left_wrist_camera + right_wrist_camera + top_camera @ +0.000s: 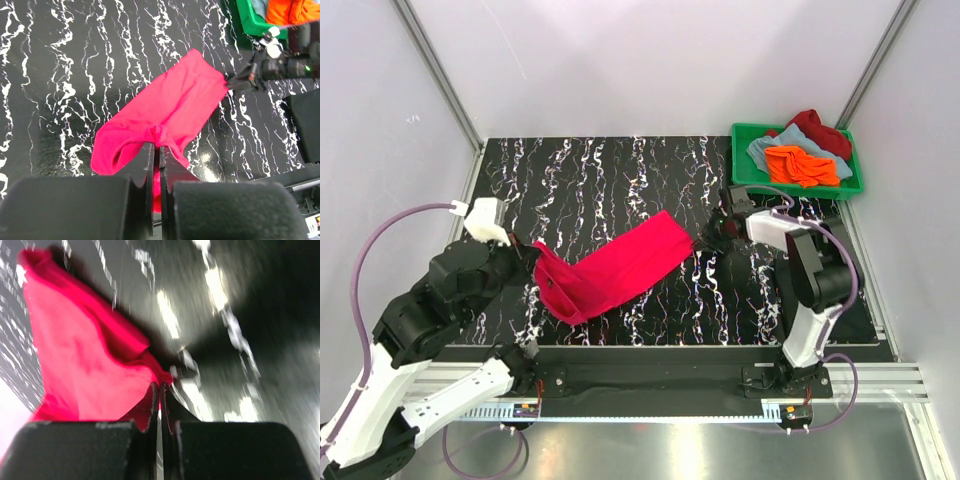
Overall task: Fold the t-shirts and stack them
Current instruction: Flatten the tshirt out
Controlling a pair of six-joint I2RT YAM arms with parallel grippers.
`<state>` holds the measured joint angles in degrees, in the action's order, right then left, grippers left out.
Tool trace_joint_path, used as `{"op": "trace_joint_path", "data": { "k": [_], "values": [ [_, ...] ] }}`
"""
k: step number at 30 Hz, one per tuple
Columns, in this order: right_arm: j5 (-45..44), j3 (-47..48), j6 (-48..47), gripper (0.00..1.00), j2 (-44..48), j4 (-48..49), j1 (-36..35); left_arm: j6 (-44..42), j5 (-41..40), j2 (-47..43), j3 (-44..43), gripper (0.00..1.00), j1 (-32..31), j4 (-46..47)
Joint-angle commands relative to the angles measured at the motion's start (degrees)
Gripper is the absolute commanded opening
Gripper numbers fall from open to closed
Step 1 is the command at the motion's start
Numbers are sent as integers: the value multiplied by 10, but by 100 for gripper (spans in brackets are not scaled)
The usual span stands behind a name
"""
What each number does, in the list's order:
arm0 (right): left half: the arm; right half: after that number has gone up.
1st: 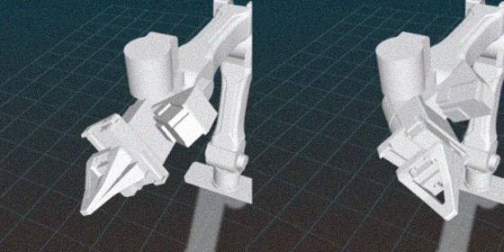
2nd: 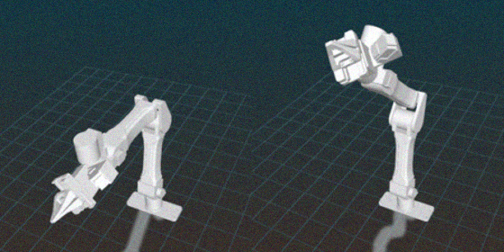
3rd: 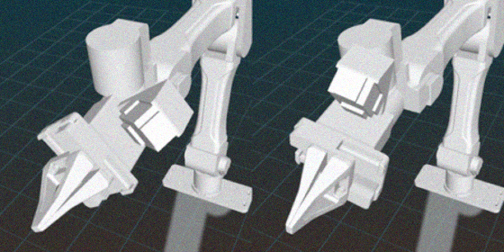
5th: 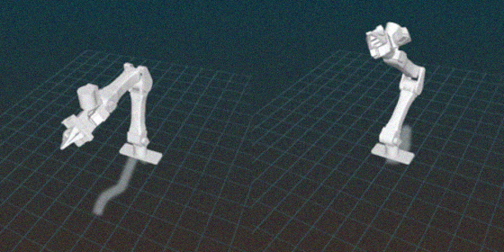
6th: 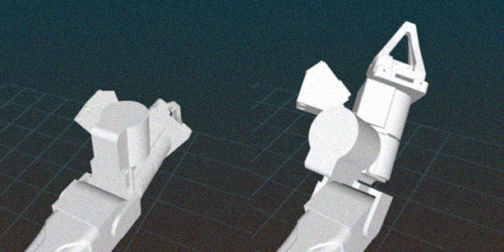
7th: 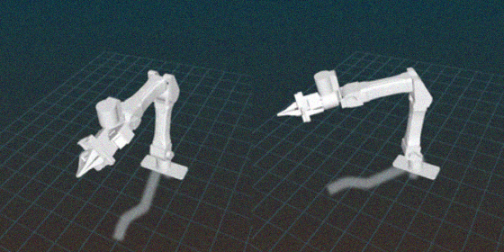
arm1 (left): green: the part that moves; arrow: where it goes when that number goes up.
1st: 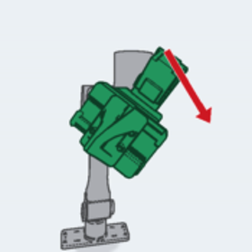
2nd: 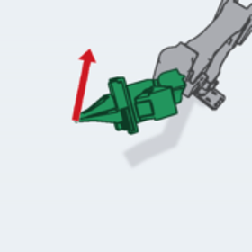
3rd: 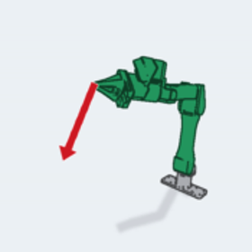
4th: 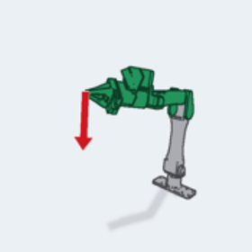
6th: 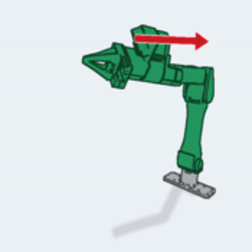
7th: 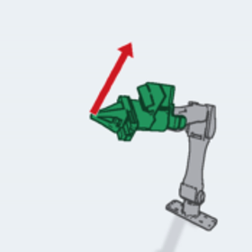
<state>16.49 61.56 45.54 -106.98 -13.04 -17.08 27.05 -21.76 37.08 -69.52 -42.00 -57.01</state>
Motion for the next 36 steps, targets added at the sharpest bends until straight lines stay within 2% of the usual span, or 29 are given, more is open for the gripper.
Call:
{"op": "trace_joint_path", "data": {
  "k": [1,5,7,11,14,17,20,22,25,26,27,28,29,30,32,33,35,36],
  "values": [
    [-37,-29,-41,0,119,-11,-6,-1,-37,-10,-34,0,2,19],
    [-48,-64,-97,0,273,-101,-6,12,-49,-27,-29,0,2,3],
    [-57,-81,-110,0,386,-144,-6,34,-41,-43,-14,0,2,-5],
    [-77,-86,-114,0,581,-293,-6,77,-28,-78,29,0,2,-43],
    [-68,-73,-103,0,655,-376,-6,117,-43,-101,39,0,1,-86],
    [-71,-57,-84,0,676,-434,-6,149,-66,-117,43,0,1,-118],
    [-72,-33,-70,0,636,-440,-5,148,-85,-105,46,0,1,-122],
    [-100,-3,-70,0,595,-434,-5,133,-104,-58,51,0,2,-120],
    [-125,44,-98,0,478,-422,12,104,-125,61,61,0,5,-109],
    [-120,58,-116,0,406,-417,23,92,-123,96,55,0,11,-98],
    [-111,83,-124,0,370,-413,34,56,-113,159,52,0,42,-84],
    [-82,96,-131,0,333,-401,65,41,-82,189,52,0,66,-52],
    [-61,109,-148,0,258,-397,81,2,-51,213,59,0,95,-29],
    [-45,142,-155,0,220,-396,99,-11,-14,257,62,0,164,-7],
    [-7,174,-169,0,122,-386,137,-30,62,302,56,0,225,40],
    [-5,203,-174,0,94,-380,145,-48,71,346,47,0,262,50],
    [-8,237,-196,0,18,-379,155,-65,58,389,7,0,283,73],
    [-9,268,-203,4,-3,-381,158,-79,58,430,-12,0,298,75]
  ]
}}
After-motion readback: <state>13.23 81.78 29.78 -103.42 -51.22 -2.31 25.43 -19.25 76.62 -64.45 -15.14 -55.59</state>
